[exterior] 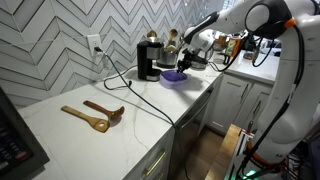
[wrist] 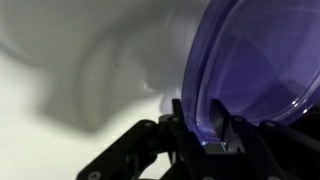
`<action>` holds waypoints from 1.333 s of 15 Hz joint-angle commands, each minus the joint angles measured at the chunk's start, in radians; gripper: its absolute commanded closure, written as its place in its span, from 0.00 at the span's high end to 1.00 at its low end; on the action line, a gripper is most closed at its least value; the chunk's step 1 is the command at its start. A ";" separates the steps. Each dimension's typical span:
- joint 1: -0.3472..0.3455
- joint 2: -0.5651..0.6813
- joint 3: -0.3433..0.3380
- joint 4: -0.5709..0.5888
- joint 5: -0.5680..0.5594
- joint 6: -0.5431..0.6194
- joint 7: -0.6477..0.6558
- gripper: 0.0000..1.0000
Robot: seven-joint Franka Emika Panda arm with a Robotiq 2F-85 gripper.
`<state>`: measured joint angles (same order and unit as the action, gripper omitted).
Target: Remove the blue lid from the lunch box and put it on the countertop
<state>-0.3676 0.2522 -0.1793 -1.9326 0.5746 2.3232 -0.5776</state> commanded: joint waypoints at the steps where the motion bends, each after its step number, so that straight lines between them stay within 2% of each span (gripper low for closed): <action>1: -0.024 0.018 0.016 0.021 0.053 -0.002 -0.040 0.02; 3: -0.022 0.013 0.016 0.024 0.067 -0.005 -0.046 0.00; 11: -0.016 -0.003 0.016 0.018 0.074 -0.015 -0.051 0.02; 17: 0.024 -0.117 0.002 -0.047 -0.076 -0.080 0.009 0.02; 20: 0.047 -0.201 -0.007 -0.085 -0.188 -0.143 0.060 0.02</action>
<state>-0.3453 0.1612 -0.1704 -1.9368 0.4841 2.2346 -0.5698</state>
